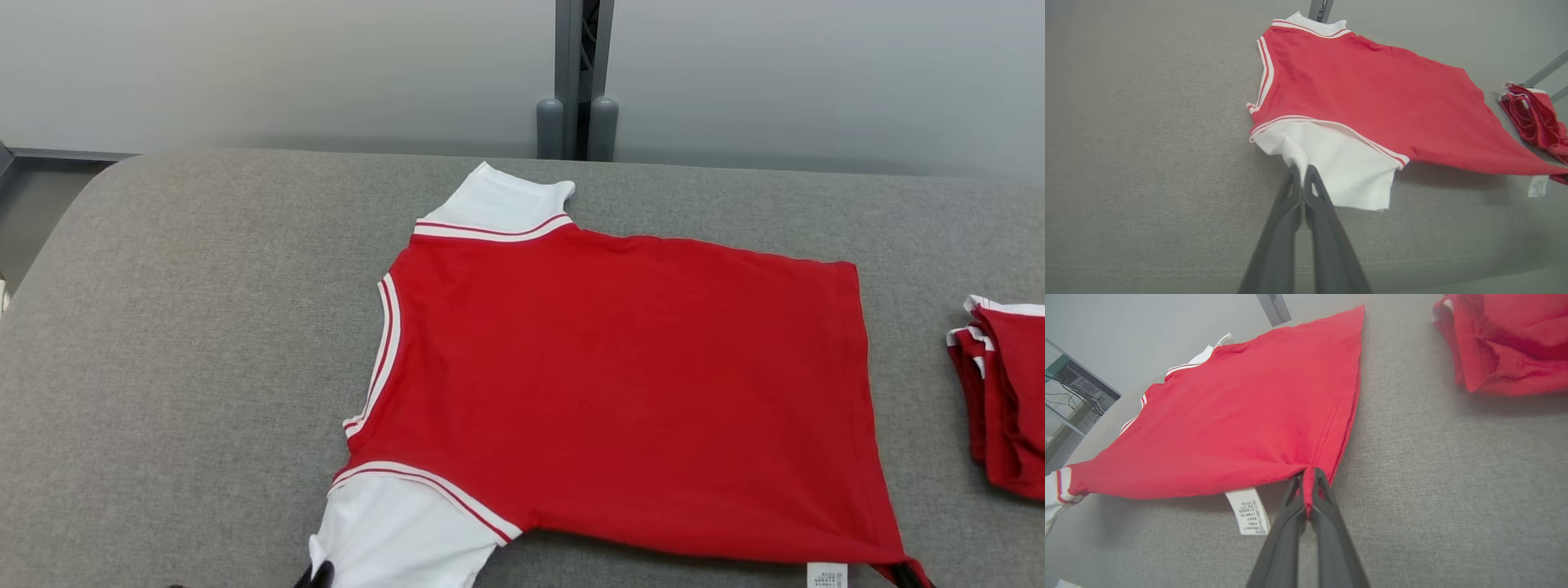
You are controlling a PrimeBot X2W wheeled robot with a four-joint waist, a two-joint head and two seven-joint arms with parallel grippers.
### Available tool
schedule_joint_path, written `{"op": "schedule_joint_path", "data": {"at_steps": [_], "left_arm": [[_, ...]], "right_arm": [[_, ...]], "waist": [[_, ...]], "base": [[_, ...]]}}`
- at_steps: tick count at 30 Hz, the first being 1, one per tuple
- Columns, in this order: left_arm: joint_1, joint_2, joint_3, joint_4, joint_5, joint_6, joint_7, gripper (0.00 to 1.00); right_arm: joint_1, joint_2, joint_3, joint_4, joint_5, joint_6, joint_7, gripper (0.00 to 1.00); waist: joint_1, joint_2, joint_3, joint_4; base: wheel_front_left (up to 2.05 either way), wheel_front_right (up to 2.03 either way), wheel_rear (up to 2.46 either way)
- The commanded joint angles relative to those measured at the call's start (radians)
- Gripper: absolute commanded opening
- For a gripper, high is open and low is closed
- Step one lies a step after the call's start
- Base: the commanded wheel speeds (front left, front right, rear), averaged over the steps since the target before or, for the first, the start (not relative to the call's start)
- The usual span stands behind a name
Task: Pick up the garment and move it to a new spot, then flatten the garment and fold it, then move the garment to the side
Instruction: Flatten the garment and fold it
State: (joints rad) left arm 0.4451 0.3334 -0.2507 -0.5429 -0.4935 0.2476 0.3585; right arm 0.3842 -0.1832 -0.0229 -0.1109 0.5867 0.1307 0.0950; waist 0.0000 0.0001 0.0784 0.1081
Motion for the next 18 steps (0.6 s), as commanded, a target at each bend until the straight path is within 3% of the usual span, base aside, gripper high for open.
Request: {"op": "schedule_joint_path", "data": {"at_steps": [1, 5, 18], "left_arm": [[0.001, 0.014, 0.016, -0.008, 0.001, 0.009, 0.005, 0.0], [-0.043, 0.02, 0.028, -0.002, -0.013, -0.002, 0.012, 0.0], [-0.428, 0.057, 0.05, 0.196, -0.083, -0.144, 0.046, 0.0]], "right_arm": [[0.005, 0.009, -0.01, -0.025, -0.007, 0.0, 0.03, 0.0], [-0.014, 0.017, -0.024, -0.044, -0.021, 0.0, 0.075, 0.0], [-0.263, 0.025, -0.043, -0.052, -0.051, 0.001, 0.195, 0.0]], "waist": [[0.0, -0.0001, 0.005, -0.004], [0.0, -0.0001, 0.02, -0.012], [0.0, -0.0001, 0.162, -0.066]], "base": [[0.0, 0.0, 0.0], [0.0, 0.0, 0.0], [0.0, 0.0, 0.0]]}}
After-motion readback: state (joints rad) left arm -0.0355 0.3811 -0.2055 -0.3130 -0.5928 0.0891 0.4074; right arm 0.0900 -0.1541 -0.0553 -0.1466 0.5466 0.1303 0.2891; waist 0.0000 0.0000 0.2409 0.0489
